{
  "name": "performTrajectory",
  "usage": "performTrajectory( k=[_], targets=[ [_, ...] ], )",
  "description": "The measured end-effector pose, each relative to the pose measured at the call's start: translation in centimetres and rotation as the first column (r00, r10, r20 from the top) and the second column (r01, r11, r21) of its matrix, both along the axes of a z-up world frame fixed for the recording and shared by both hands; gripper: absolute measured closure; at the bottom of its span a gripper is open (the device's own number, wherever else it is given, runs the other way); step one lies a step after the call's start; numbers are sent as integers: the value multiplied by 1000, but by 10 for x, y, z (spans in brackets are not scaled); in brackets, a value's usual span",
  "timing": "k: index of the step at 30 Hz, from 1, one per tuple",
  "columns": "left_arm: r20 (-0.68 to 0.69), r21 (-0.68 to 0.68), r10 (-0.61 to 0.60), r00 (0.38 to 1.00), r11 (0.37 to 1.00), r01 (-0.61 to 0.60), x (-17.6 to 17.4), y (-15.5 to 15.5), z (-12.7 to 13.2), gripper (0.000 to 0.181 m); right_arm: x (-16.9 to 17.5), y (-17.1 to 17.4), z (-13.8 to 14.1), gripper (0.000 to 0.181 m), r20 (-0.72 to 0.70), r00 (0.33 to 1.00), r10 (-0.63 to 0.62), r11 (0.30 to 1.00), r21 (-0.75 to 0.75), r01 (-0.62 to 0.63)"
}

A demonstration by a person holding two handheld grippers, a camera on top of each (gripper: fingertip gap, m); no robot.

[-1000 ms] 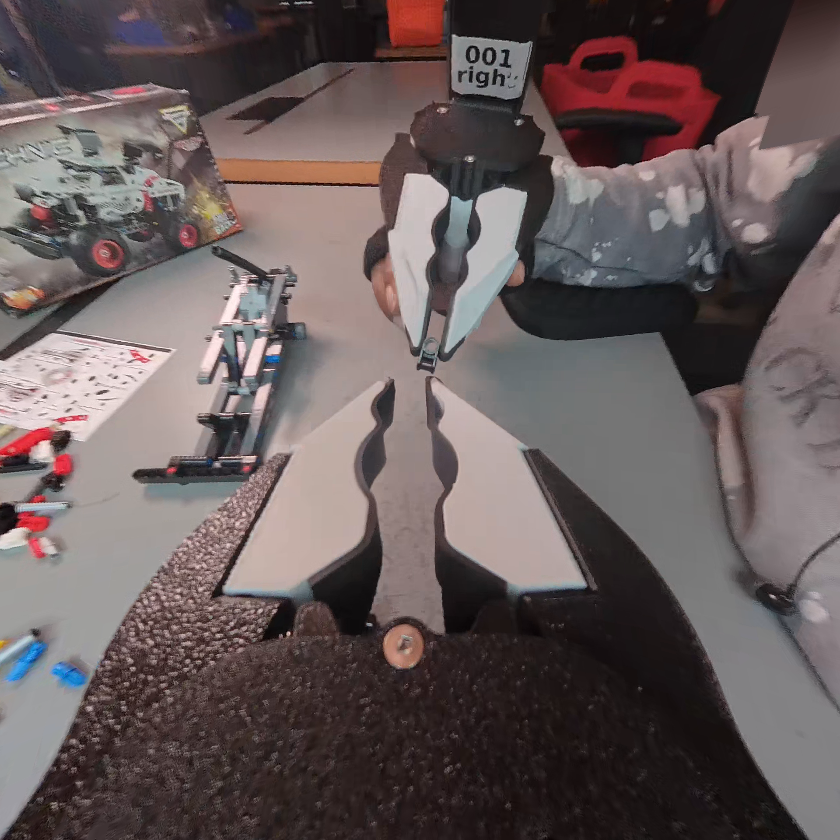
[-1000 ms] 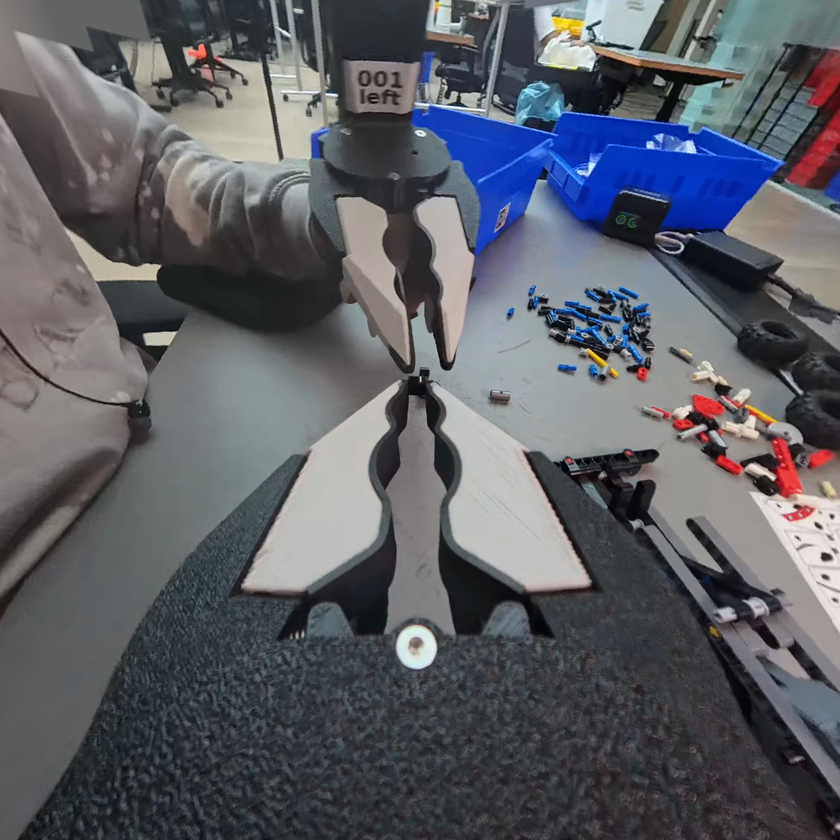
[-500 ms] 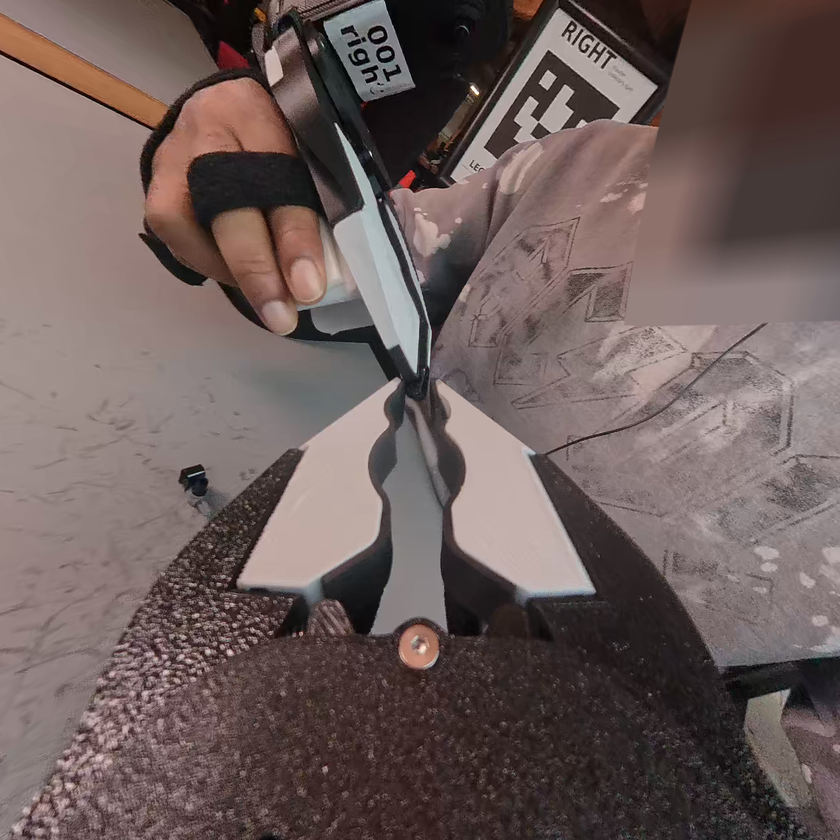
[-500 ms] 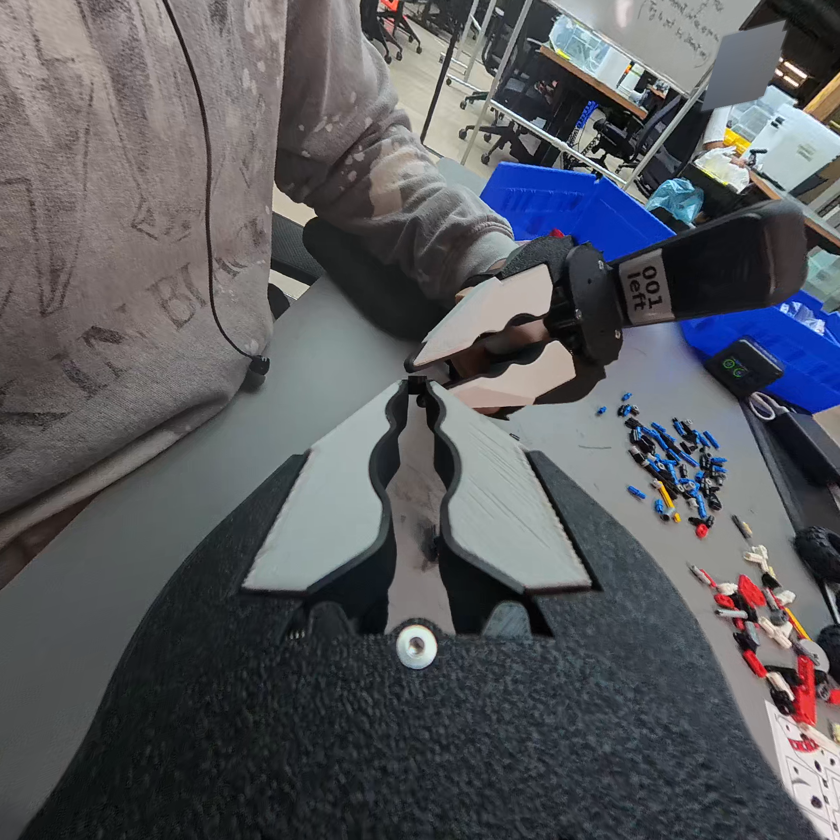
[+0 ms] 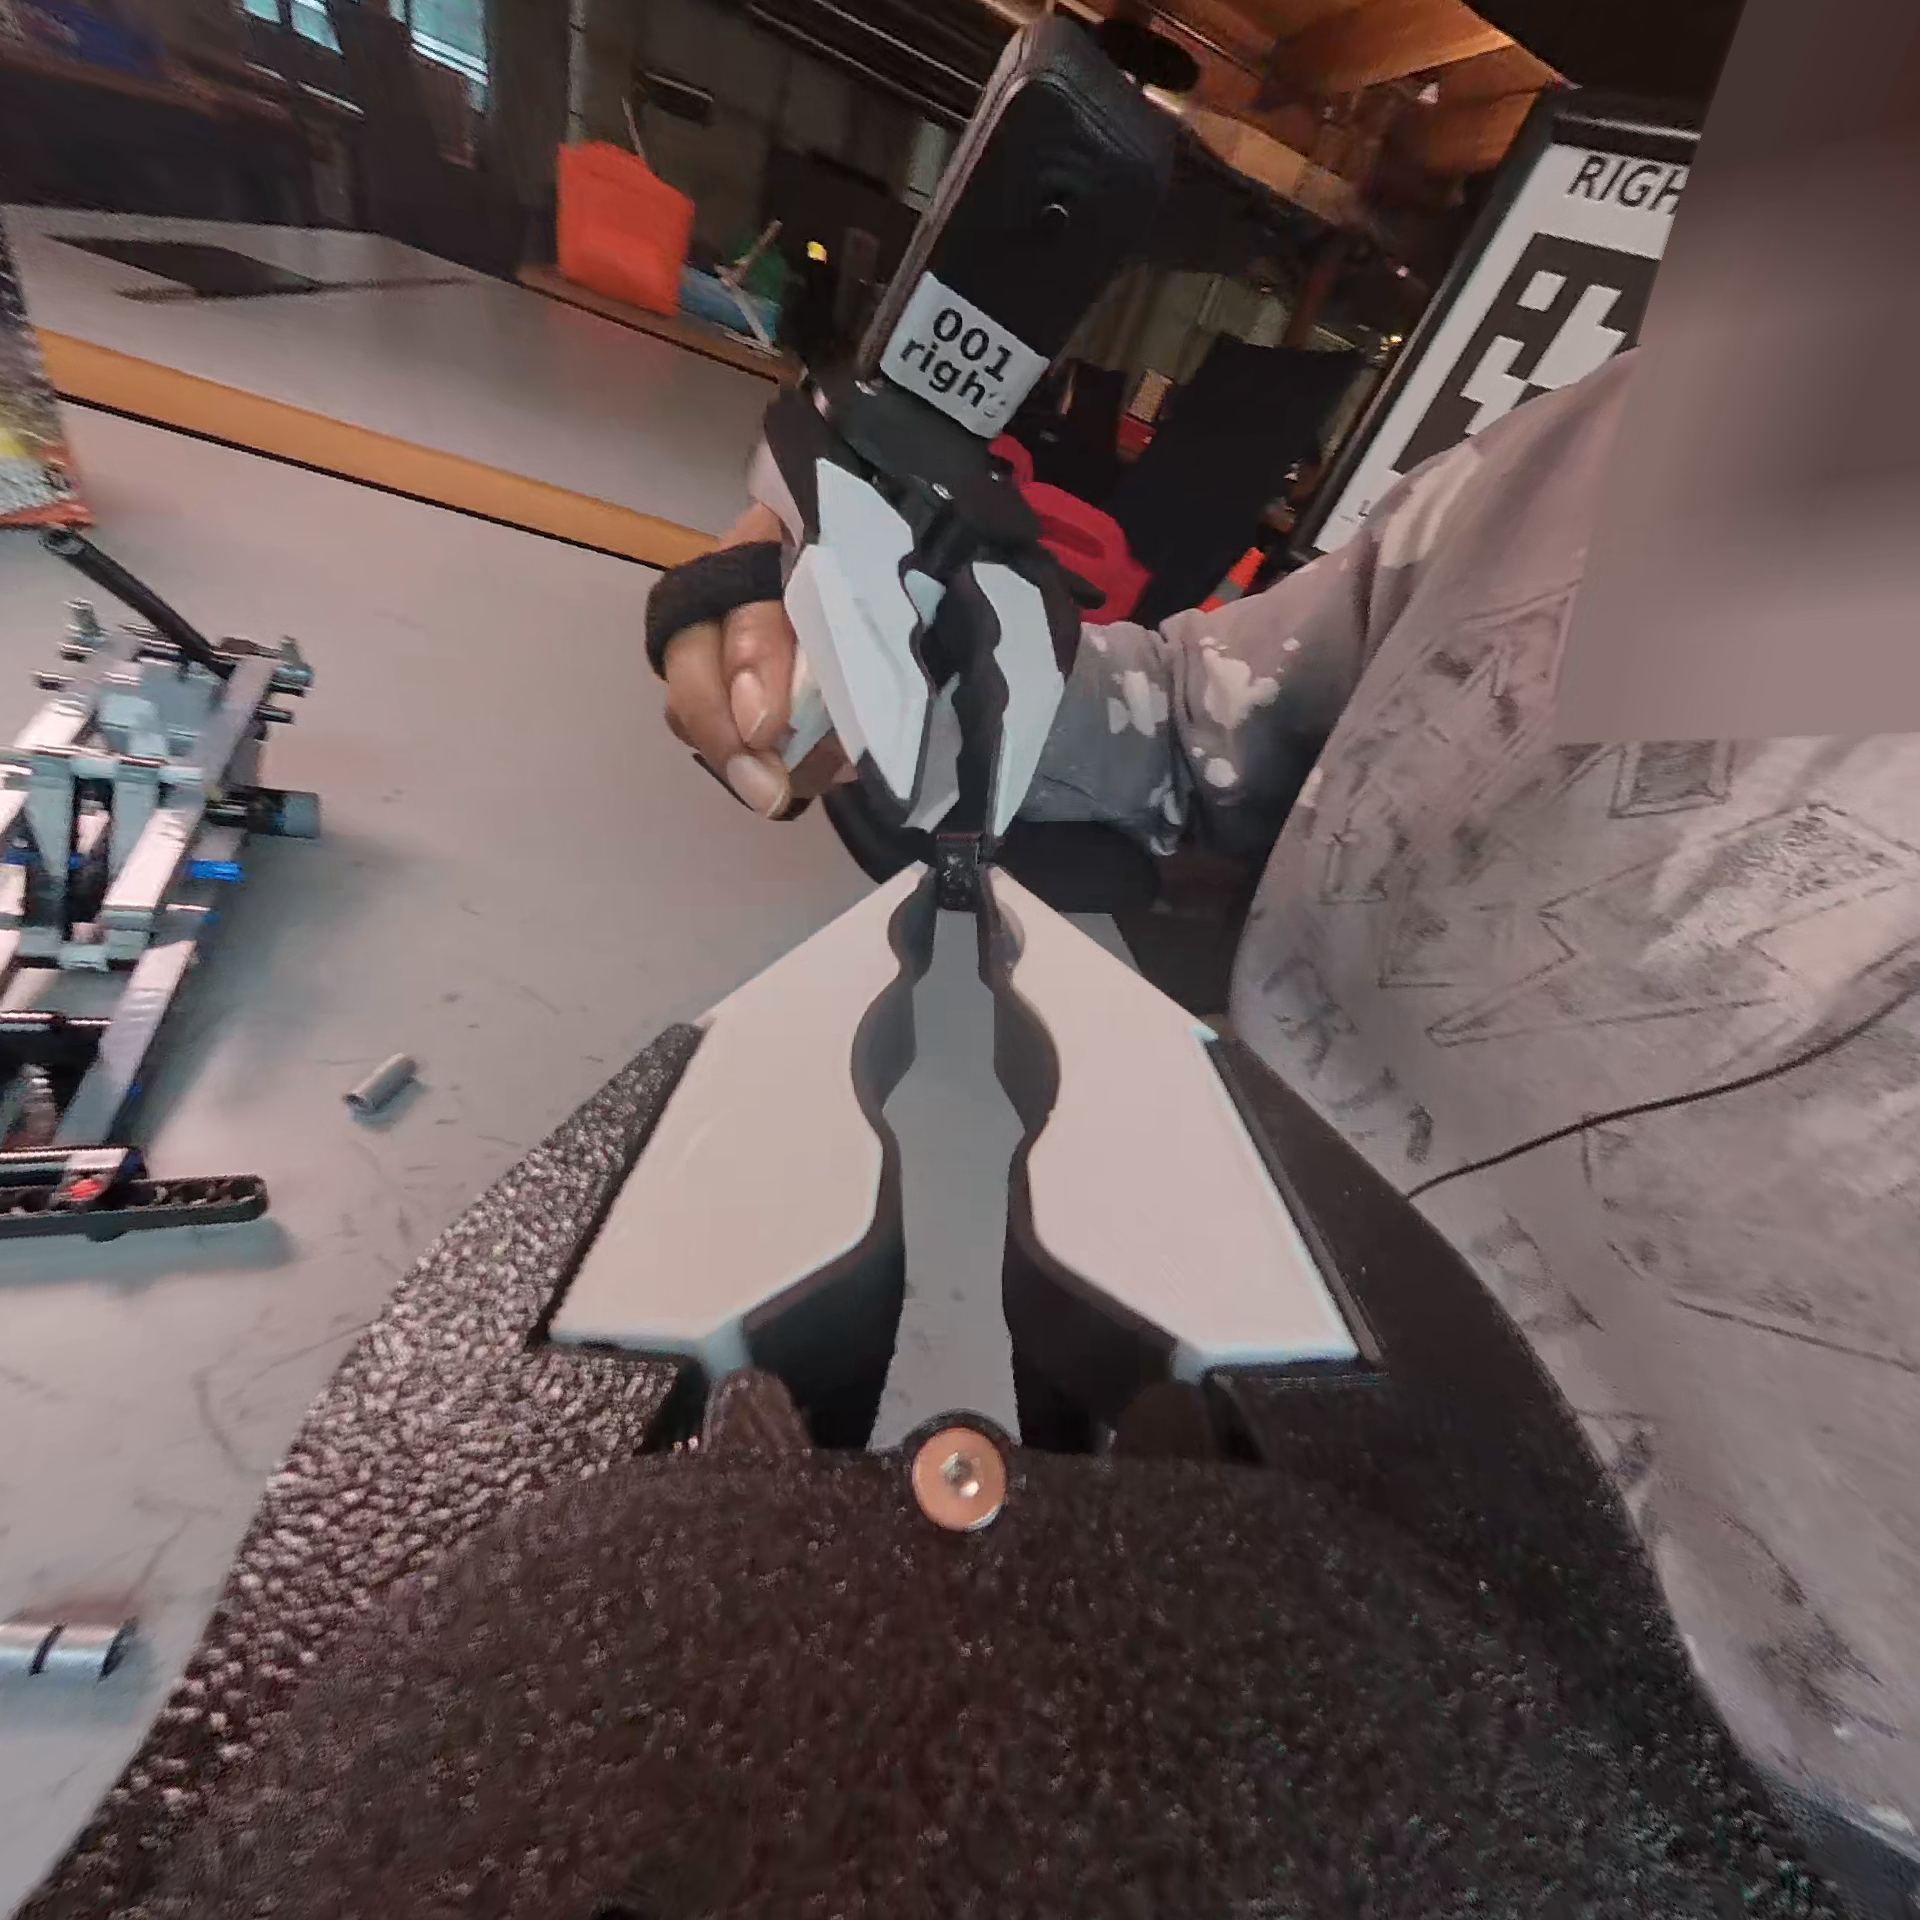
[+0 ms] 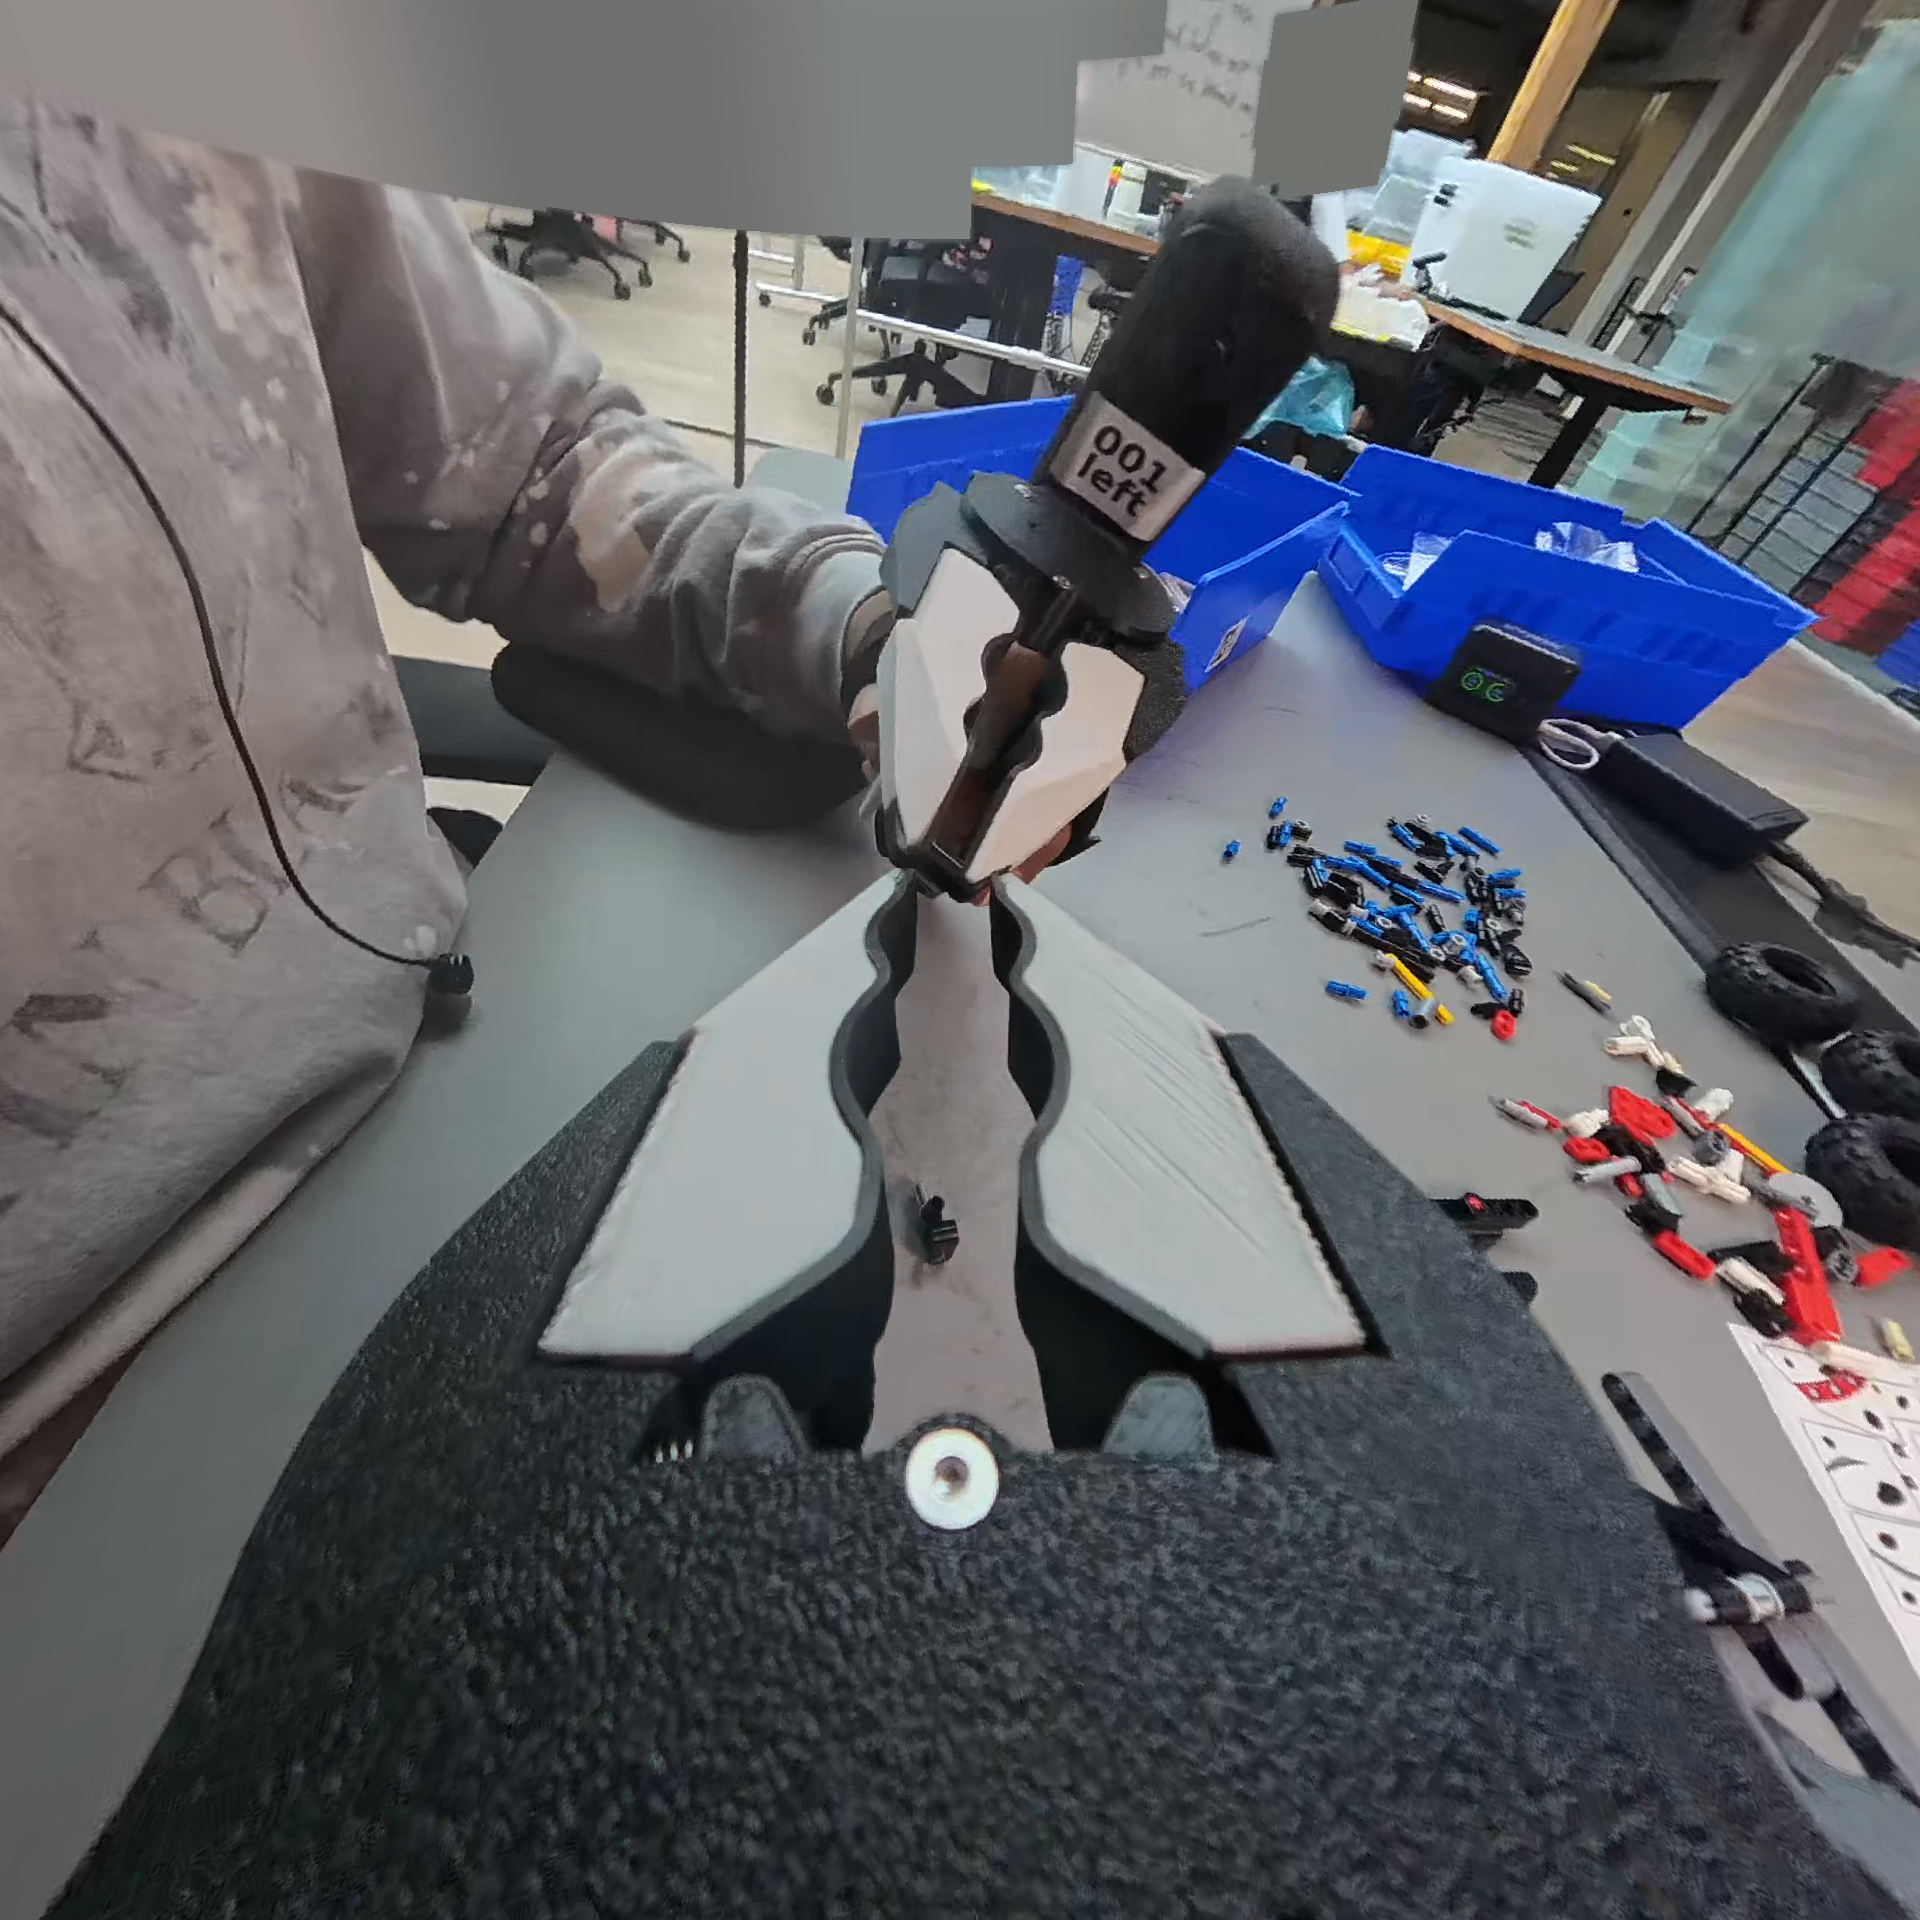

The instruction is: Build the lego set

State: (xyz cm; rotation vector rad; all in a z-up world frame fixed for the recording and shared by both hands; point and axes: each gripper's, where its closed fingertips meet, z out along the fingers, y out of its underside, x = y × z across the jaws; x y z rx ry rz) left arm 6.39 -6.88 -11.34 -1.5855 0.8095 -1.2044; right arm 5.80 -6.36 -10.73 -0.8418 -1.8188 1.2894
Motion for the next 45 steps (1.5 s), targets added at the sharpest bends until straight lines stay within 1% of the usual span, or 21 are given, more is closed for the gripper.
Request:
performTrajectory(
  k=[3, 5, 8, 11, 13, 17, 19, 25, 29, 31, 39, 45],
  targets=[
    [-43, 76, 101, 994, 992, -98, -4, 10, 3, 173, -5, 6, 0, 165, 36, 999, -25, 996, -84, 28],
    [-74, 125, 154, 985, 982, -144, -6, 14, 3, 173, -6, 4, 0, 166, 53, 999, -11, 990, -141, 19],
    [-107, 179, 195, 975, 968, -174, -7, 16, 3, 173, -8, 8, 0, 173, 67, 997, -23, 983, -180, 35],
    [-139, 210, 216, 967, 960, -184, -7, 16, 2, 173, -8, 8, -2, 174, 84, 996, -16, 980, -197, 33],
    [-178, 212, 215, 960, 961, -176, -6, 16, -4, 172, -8, 7, -8, 174, 101, 995, -12, 988, -154, 27],
    [-257, 149, 165, 952, 980, -129, -3, 12, -22, 171, -5, 3, -25, 174, 130, 992, 1, 1000, 10, -2],
    [-298, 142, 153, 942, 983, -115, -1, 10, -29, 172, -3, 2, -31, 174, 142, 990, 7, 998, 59, -16],
    [-422, 166, 140, 896, 983, -76, 4, 5, -44, 172, 2, -4, -42, 174, 196, 979, 46, 994, 92, -65],
    [-482, 164, 144, 864, 984, -73, 3, 5, -55, 172, 3, -3, -53, 174, 243, 969, 33, 987, 142, -69],
    [-498, 162, 148, 855, 984, -76, 2, 6, -58, 172, 3, -1, -57, 174, 260, 965, 21, 983, 169, -67],
    [-523, 149, 142, 841, 986, -74, 1, 6, -65, 172, 3, -1, -65, 174, 293, 956, 7, 977, 200, -69],
    [-576, 156, 165, 801, 984, -90, 0, 8, -78, 173, 1, 0, -76, 174, 329, 944, -19, 977, 206, -52]
  ],
)
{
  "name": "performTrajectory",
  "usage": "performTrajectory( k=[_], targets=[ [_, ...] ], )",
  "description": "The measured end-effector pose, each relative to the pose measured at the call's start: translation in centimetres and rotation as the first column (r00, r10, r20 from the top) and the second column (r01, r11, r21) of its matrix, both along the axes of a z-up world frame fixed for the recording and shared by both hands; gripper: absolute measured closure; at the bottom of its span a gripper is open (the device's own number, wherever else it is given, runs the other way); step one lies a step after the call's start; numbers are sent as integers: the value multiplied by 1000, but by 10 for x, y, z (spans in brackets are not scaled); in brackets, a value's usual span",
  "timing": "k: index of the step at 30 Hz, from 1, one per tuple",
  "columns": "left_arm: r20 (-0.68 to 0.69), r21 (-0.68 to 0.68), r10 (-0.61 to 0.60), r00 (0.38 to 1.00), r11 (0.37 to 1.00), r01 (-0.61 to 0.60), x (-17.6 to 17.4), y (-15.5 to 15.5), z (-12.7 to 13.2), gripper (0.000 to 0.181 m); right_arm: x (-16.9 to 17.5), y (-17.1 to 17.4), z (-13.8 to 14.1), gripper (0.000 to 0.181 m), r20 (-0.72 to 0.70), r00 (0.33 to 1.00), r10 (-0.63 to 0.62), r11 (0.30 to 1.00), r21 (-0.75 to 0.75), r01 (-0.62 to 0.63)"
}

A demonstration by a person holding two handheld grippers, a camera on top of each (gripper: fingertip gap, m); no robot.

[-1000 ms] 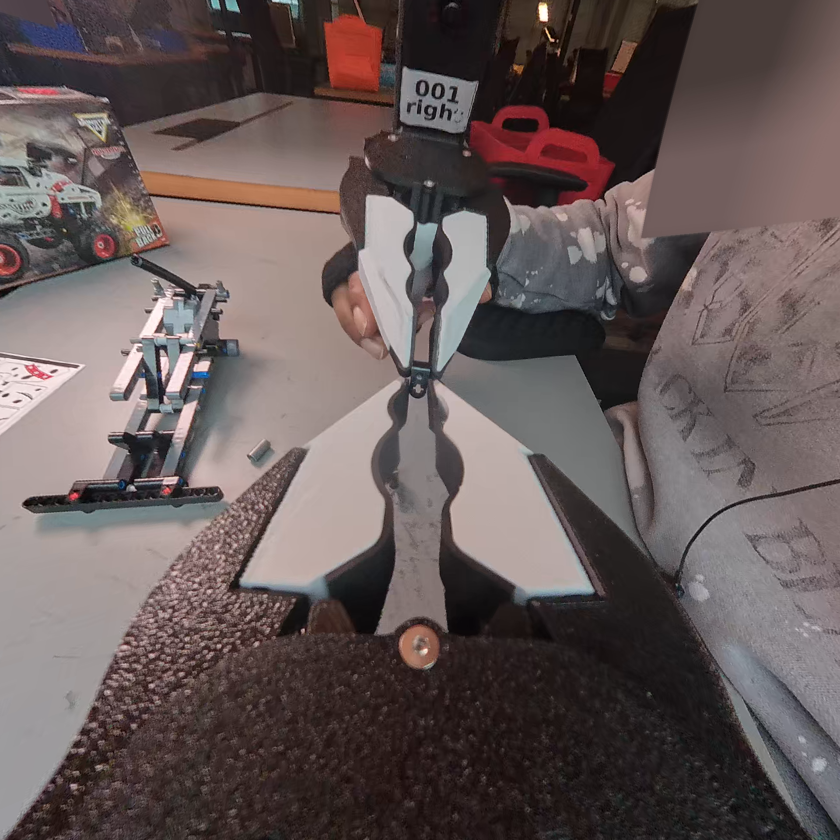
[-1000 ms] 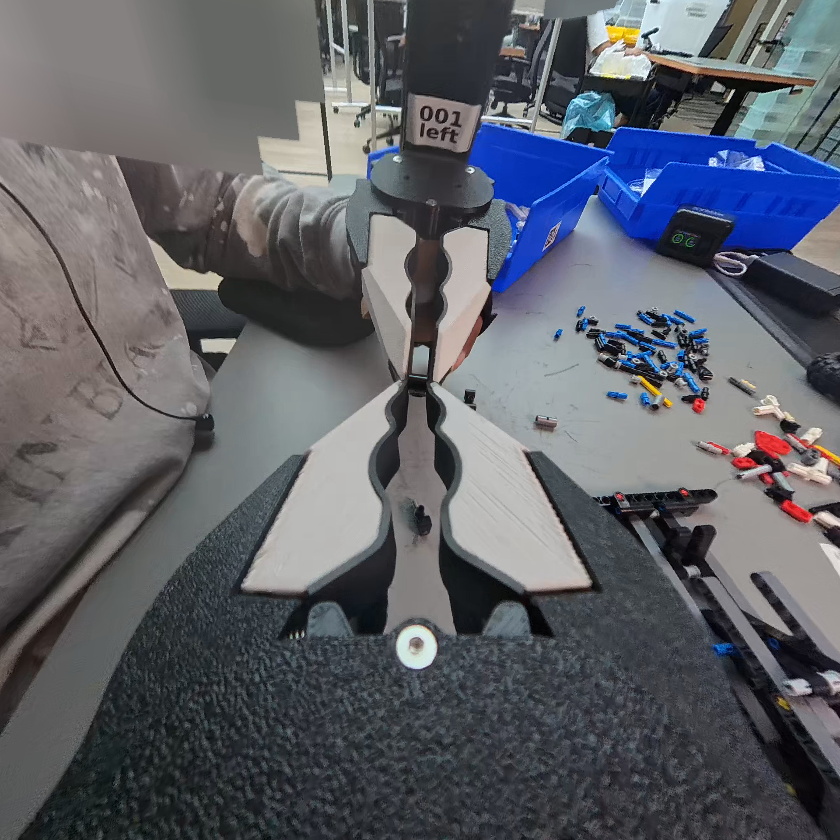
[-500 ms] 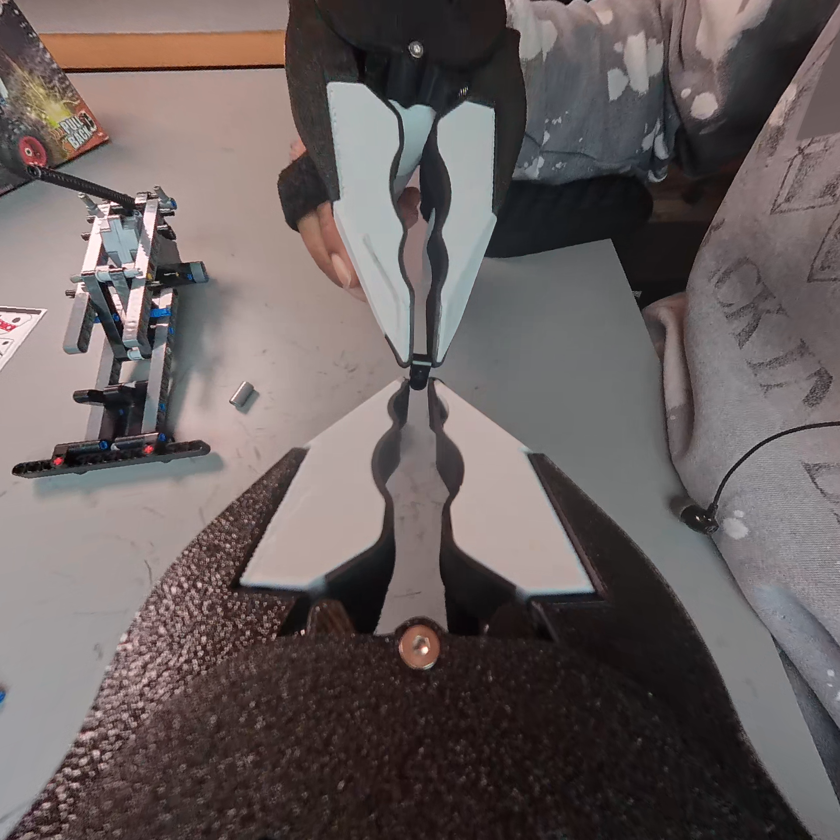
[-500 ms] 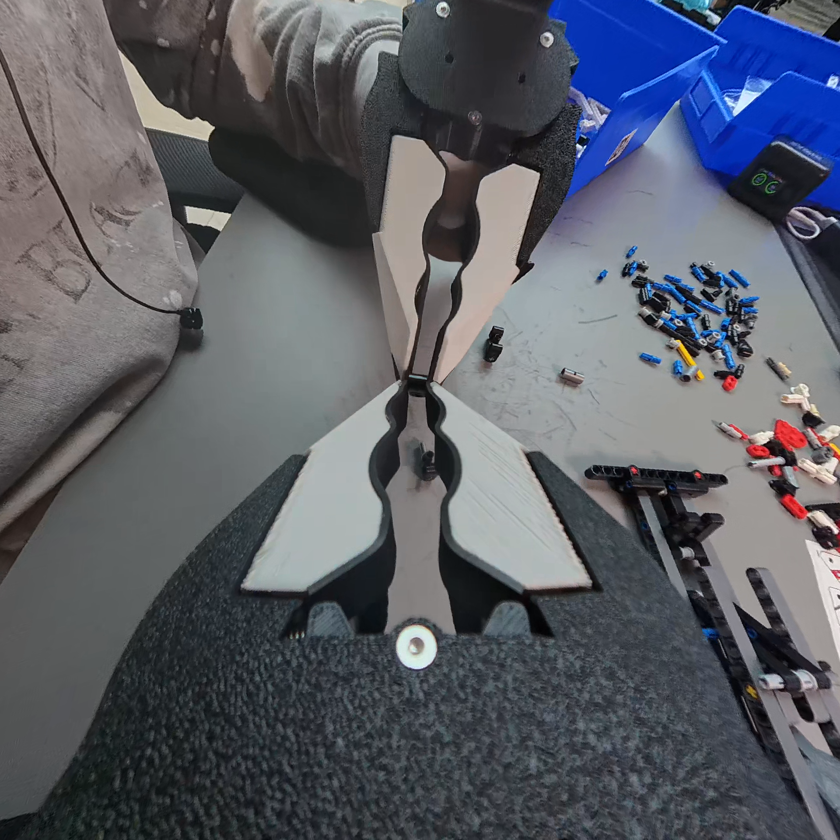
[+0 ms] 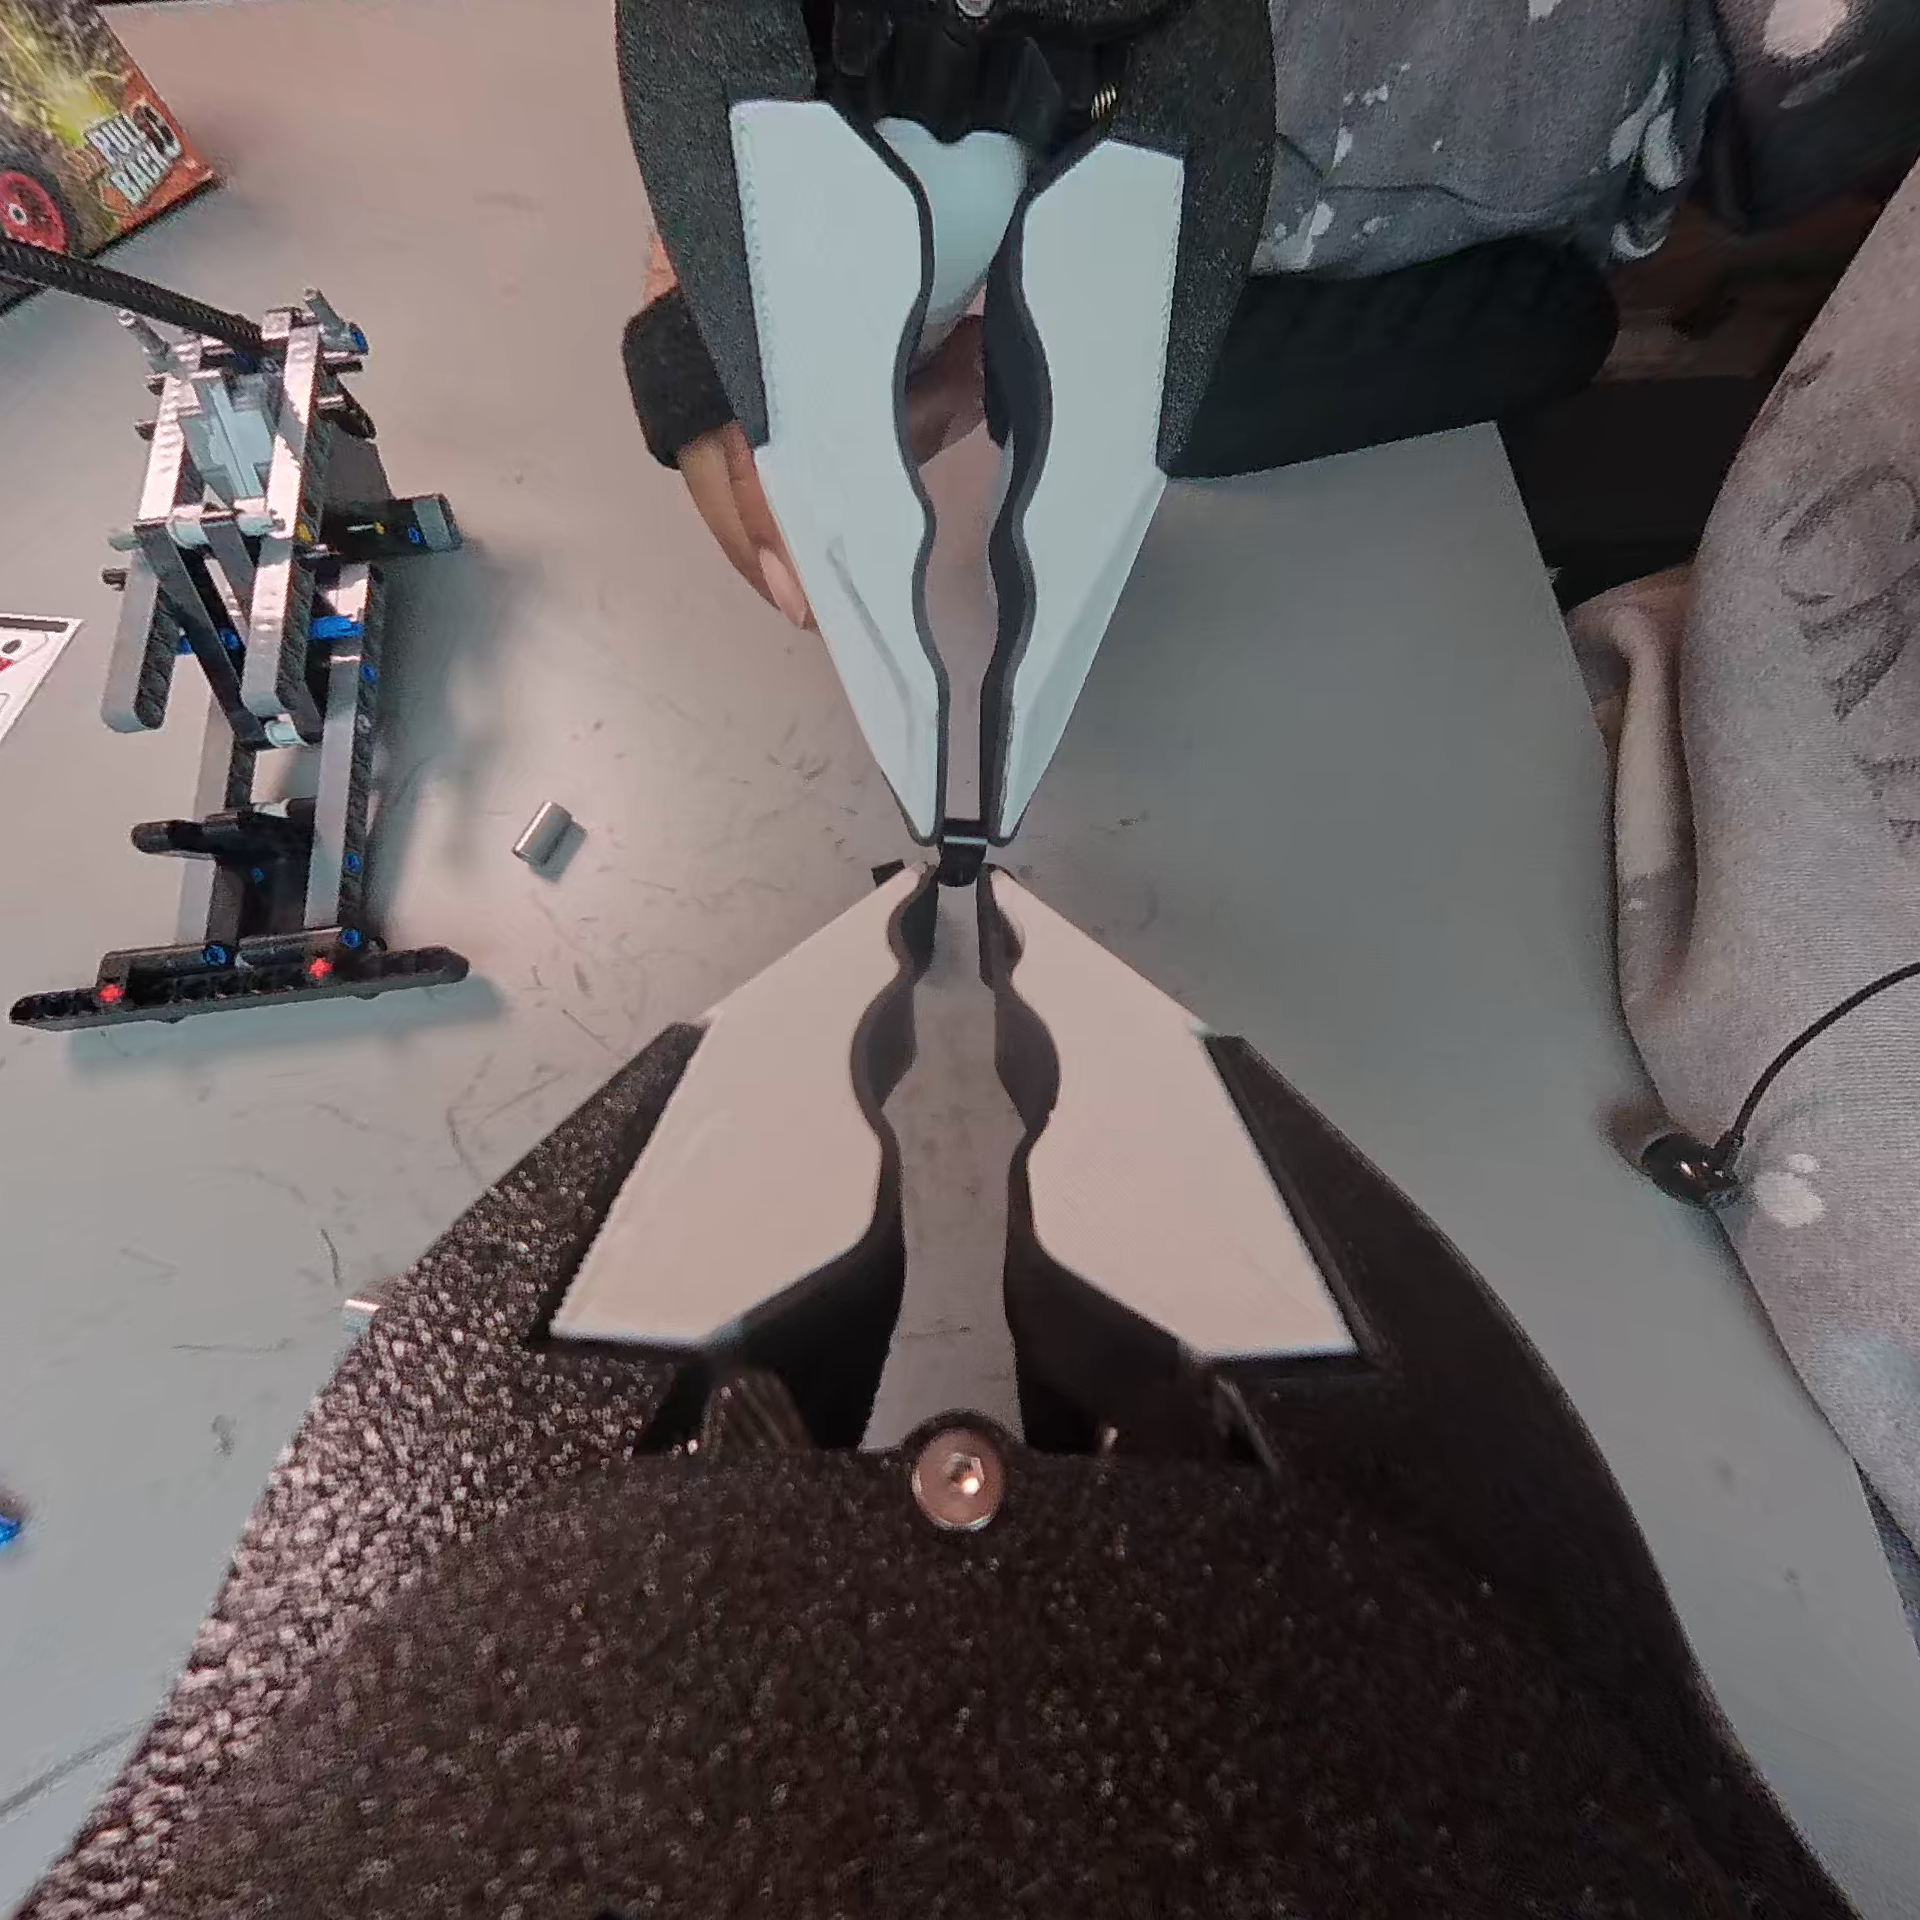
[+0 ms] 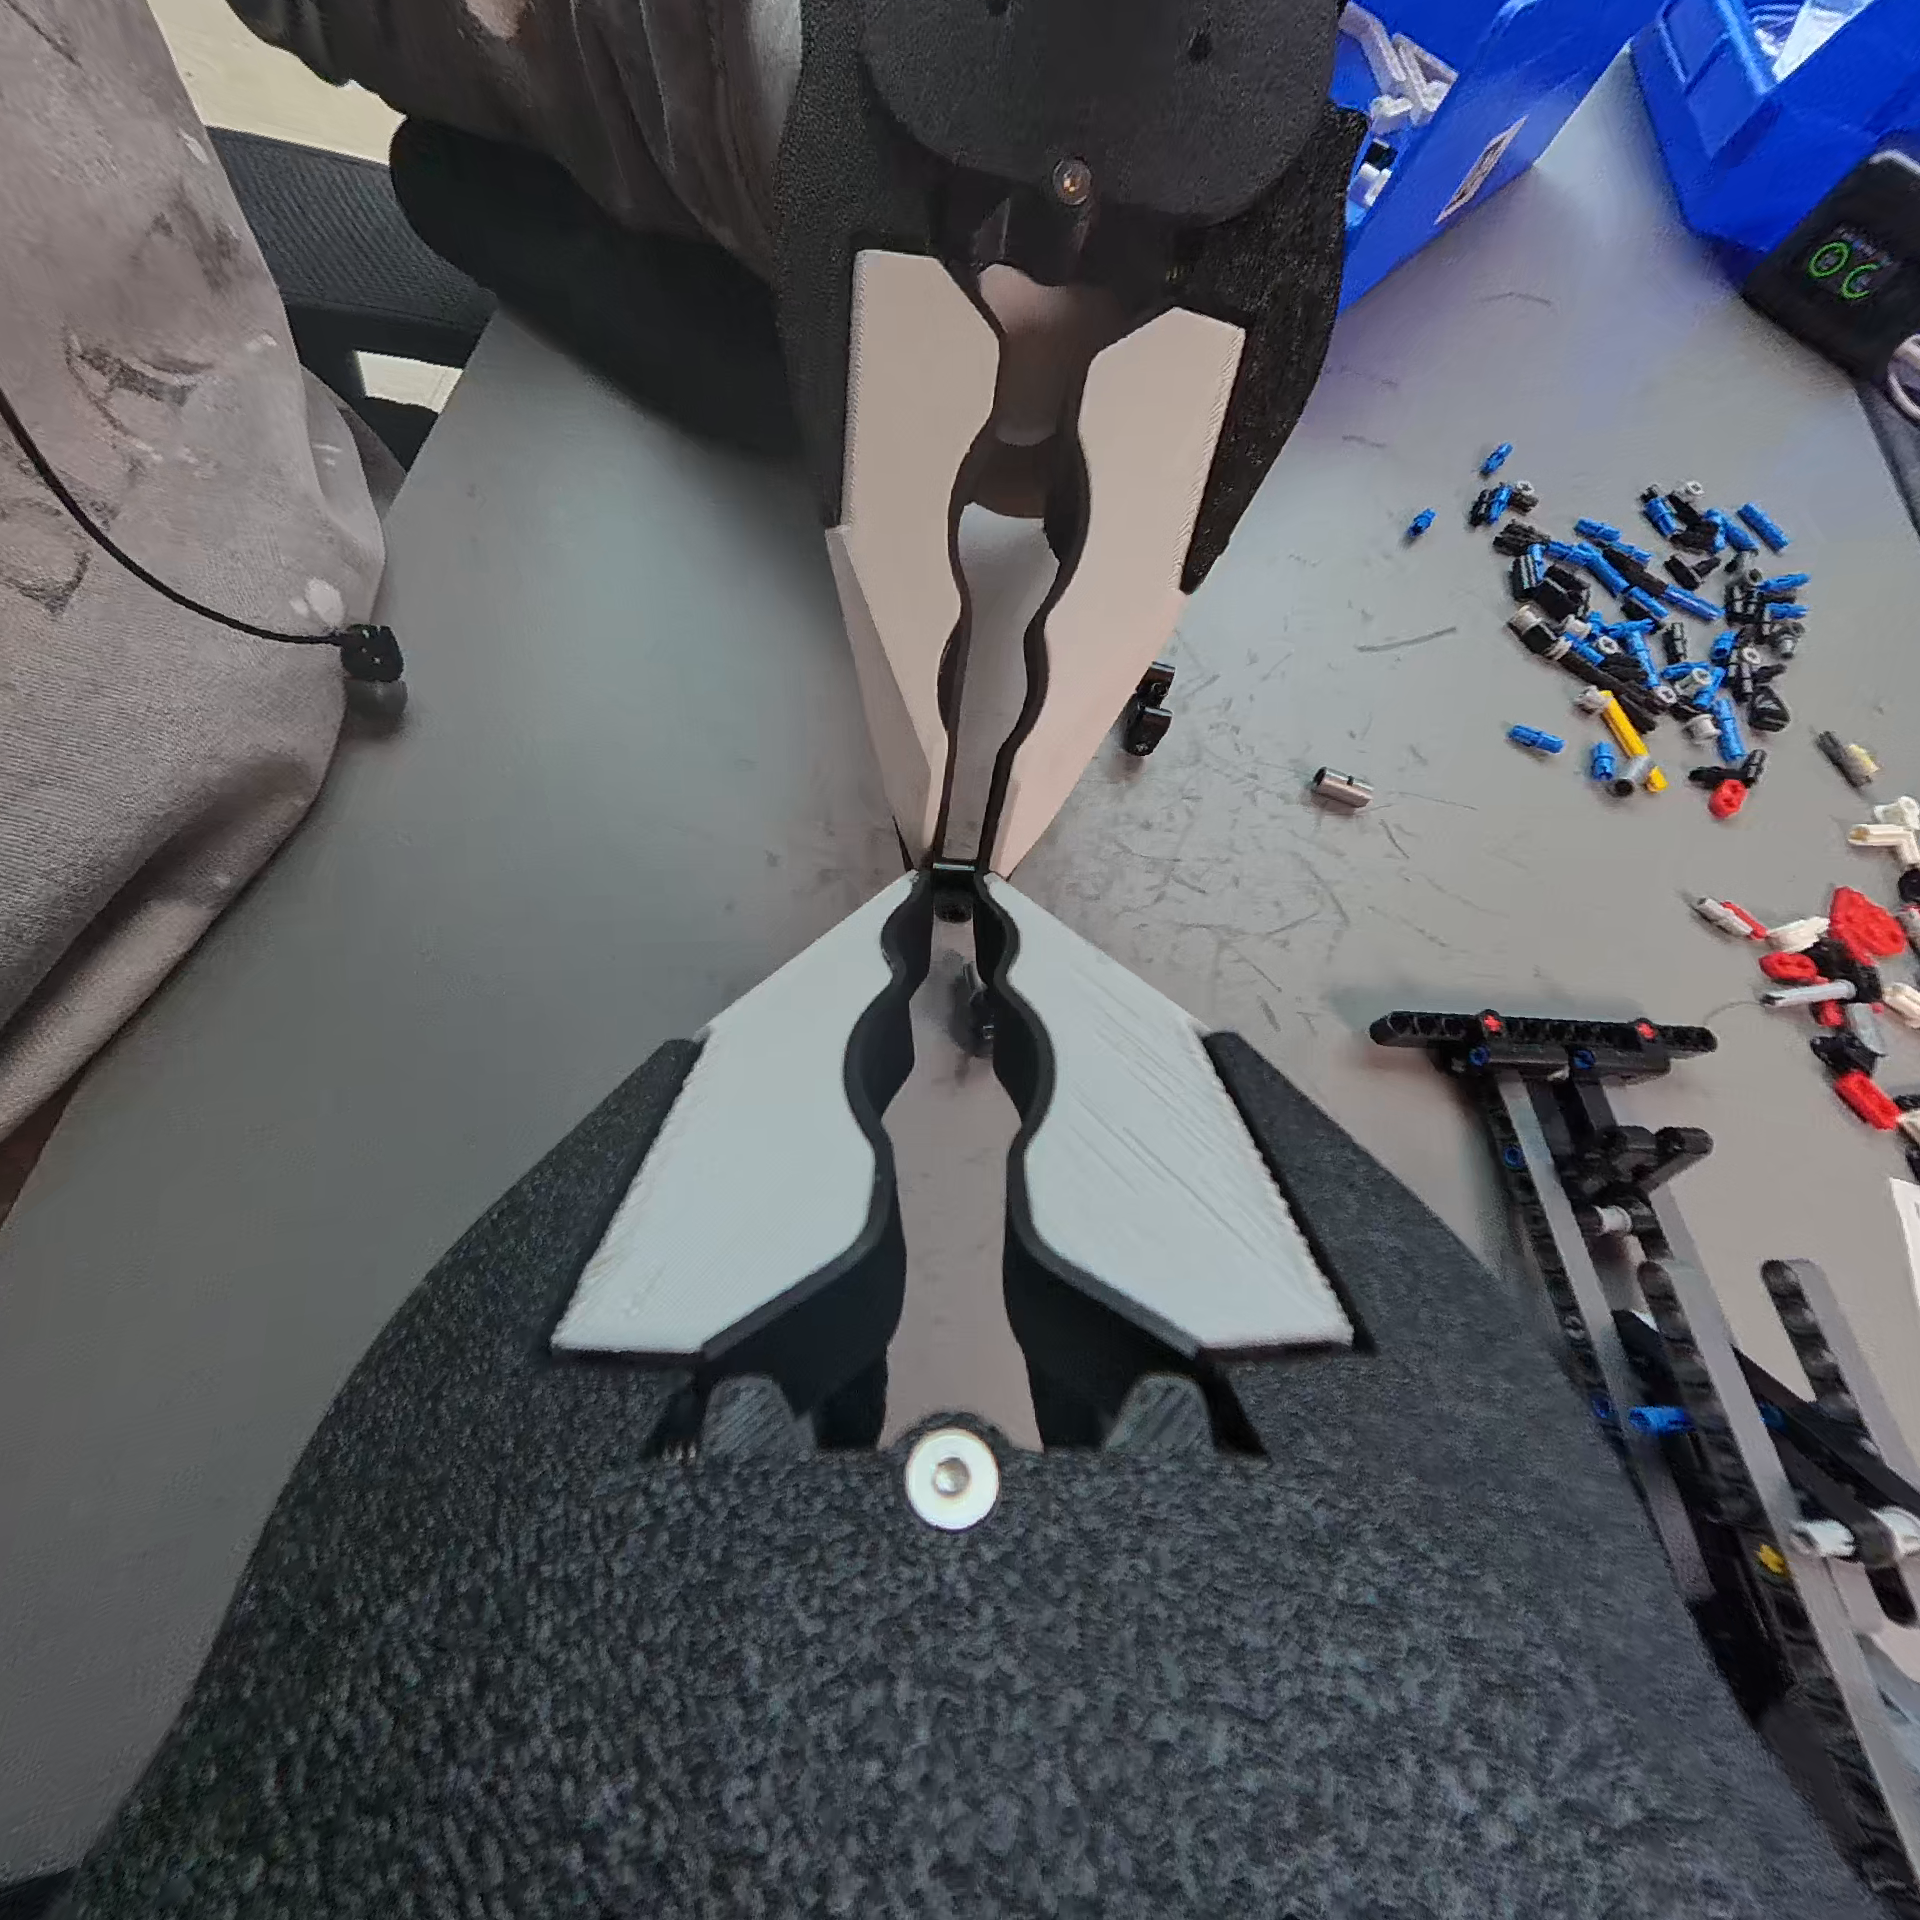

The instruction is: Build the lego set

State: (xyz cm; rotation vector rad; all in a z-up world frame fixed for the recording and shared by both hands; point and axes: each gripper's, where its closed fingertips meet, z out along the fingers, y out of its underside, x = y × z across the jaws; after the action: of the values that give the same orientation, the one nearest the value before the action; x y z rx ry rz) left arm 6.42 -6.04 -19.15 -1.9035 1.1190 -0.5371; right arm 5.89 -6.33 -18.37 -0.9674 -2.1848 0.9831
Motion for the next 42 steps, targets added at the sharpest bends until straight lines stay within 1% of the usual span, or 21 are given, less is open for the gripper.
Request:
performTrajectory(
  k=[4, 11, 14, 18, 20, 24, 27, 29, 32, 35, 42],
  targets=[
    [-35, -8, 18, 999, 1000, -18, 0, 1, -8, 172, 0, -1, -7, 174, 20, 1000, -2, 1000, -12, 2],
    [21, -42, 5, 1000, 999, -4, 1, -2, -6, 172, 1, -3, -5, 174, 9, 1000, 15, 999, -30, -14],
    [25, -40, 3, 1000, 999, -2, 2, -2, -6, 172, 1, -3, -4, 174, 6, 1000, 15, 999, -29, -15],
    [23, -38, 31, 999, 999, -30, -3, 2, -5, 173, -2, 4, -3, 173, -10, 1000, -23, 999, -31, 23],
    [-4, -61, 63, 998, 996, -63, -11, 5, -11, 173, 2, 10, -7, 162, 29, 999, -34, 999, -26, 35],
    [-49, -155, 103, 993, 982, -110, -17, 4, -28, 173, 7, 27, -29, 161, 116, 990, -75, 997, 19, 73],
    [-71, -207, 112, 991, 970, -125, -16, 3, -38, 173, 6, 29, -44, 161, 180, 981, -76, 996, 57, 67],
    [-89, -221, 117, 989, 966, -134, -16, 2, -44, 173, 4, 27, -50, 162, 212, 975, -63, 997, 66, 50],
    [-87, -226, 120, 989, 964, -137, -16, 2, -45, 173, 4, 24, -52, 168, 251, 966, -54, 997, 59, 40],
    [-92, -226, 117, 989, 965, -135, -16, 1, -46, 173, 3, 21, -52, 174, 260, 964, -60, 997, 55, 48],
    [-102, -217, 113, 988, 967, -133, -16, 1, -46, 173, 3, 16, -52, 174, 273, 959, -78, 997, 48, 67]
  ],
)
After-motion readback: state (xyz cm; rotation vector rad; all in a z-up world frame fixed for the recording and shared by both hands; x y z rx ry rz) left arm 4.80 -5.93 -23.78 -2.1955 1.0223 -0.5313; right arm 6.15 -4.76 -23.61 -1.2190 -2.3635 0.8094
